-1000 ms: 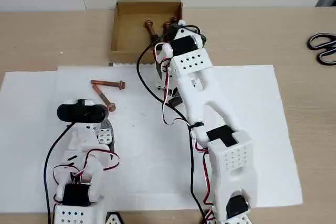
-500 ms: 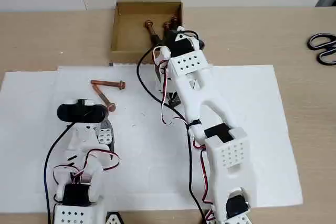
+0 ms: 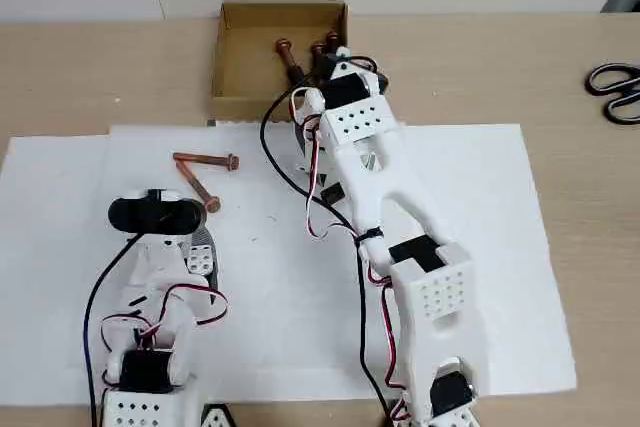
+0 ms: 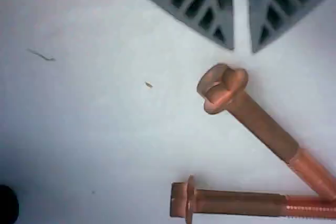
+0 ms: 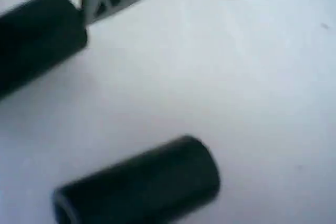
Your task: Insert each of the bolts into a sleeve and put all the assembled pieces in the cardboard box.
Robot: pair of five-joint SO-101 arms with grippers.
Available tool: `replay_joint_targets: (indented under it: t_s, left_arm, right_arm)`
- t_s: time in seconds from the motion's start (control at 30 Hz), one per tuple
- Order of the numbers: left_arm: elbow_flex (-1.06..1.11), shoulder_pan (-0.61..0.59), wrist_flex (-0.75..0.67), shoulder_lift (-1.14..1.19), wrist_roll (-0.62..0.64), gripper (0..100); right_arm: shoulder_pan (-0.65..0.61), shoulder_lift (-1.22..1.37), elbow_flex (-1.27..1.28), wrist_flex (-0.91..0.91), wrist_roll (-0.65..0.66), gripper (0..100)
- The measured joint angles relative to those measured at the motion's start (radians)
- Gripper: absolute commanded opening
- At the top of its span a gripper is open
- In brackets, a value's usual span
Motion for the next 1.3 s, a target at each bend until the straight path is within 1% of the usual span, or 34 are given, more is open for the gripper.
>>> replay_joint_targets:
  t_s: [0.13, 0.5, 0.57, 0.67, 0.73, 0.8, 1.07, 1.17, 1.3]
  left_arm:
    - [0.0, 0.0, 0.0, 0.0, 0.0, 1]
    - [0.0, -0.023, 0.0, 0.0, 0.0, 1]
    - [0.0, -0.023, 0.0, 0.0, 0.0, 1]
    - [0.0, -0.023, 0.0, 0.0, 0.0, 1]
    - [0.0, -0.023, 0.0, 0.0, 0.0, 1]
    - [0.0, -0.023, 0.0, 0.0, 0.0, 1]
    - [0.0, -0.023, 0.0, 0.0, 0.0, 1]
    - [0.0, -0.023, 0.0, 0.0, 0.0, 1]
    - [0.0, -0.023, 0.0, 0.0, 0.0, 1]
  right_arm:
    - [0.0, 0.026, 0.0, -0.043, 0.0, 16.8]
    - [0.006, 0.127, 0.0, -0.052, -0.002, 16.2]
    - [0.006, 0.133, -0.002, -0.052, -0.002, 11.4]
    - [0.009, 0.133, -0.002, -0.052, -0.002, 0.0]
    - [0.011, 0.133, 0.0, -0.049, 0.0, 2.1]
    - [0.011, 0.133, 0.0, -0.043, 0.0, 0.3]
    - [0.008, 0.117, -0.026, 0.015, 0.0, 0.3]
    - [0.0, 0.046, -0.026, 0.025, 0.034, 0.3]
    - [0.002, -0.11, -0.028, 0.041, 0.086, 0.3]
